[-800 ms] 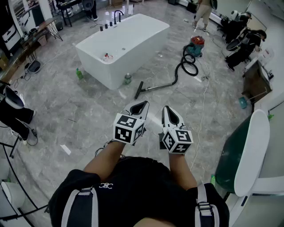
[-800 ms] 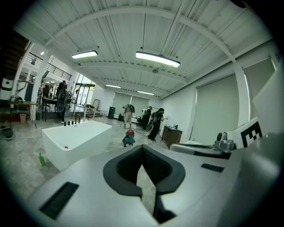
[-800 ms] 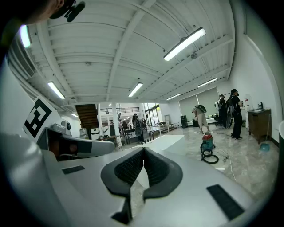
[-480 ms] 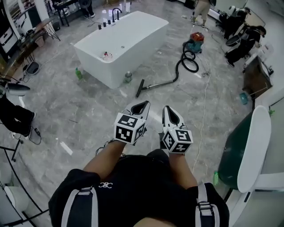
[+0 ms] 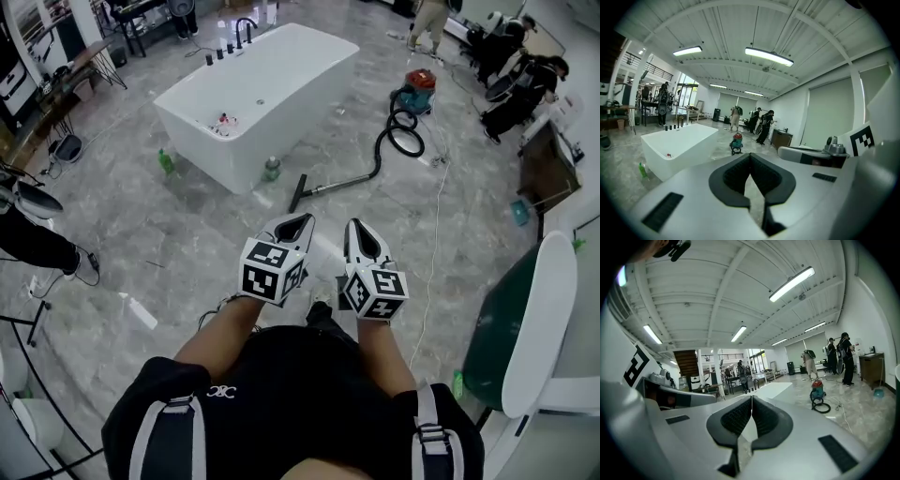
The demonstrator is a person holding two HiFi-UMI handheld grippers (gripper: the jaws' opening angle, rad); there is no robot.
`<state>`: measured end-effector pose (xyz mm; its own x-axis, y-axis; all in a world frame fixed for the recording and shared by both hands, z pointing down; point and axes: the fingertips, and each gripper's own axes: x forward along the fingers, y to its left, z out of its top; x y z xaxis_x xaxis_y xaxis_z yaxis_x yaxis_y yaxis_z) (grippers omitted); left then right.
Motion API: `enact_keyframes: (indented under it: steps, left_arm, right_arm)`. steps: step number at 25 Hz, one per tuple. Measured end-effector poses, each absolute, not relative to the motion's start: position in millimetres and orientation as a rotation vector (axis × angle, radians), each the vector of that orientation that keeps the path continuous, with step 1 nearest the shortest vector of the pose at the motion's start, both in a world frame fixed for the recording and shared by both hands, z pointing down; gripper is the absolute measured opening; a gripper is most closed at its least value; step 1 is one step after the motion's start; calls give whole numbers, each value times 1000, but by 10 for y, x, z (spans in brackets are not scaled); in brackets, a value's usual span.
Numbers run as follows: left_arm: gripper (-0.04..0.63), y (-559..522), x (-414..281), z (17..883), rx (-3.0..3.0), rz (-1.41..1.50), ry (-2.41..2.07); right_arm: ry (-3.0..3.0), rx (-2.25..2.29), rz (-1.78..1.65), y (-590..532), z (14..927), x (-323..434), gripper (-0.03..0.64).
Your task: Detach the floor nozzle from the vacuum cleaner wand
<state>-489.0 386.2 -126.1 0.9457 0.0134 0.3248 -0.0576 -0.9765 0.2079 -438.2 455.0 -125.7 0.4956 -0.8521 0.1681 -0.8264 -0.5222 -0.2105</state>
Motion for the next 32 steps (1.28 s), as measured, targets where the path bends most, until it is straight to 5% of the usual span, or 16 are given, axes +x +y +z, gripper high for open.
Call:
enact_keyframes:
  steps: [22, 32]
  left_arm:
    - [9, 3425, -2370, -1551, 2918, 409, -115]
    - [9, 3396, -1826, -1318, 2897, 475, -106]
  right_arm:
    - [1605, -2540, -283, 4064, -1623, -1889, 14]
    - [1581, -2565, -324, 4042, -1415, -1335, 14]
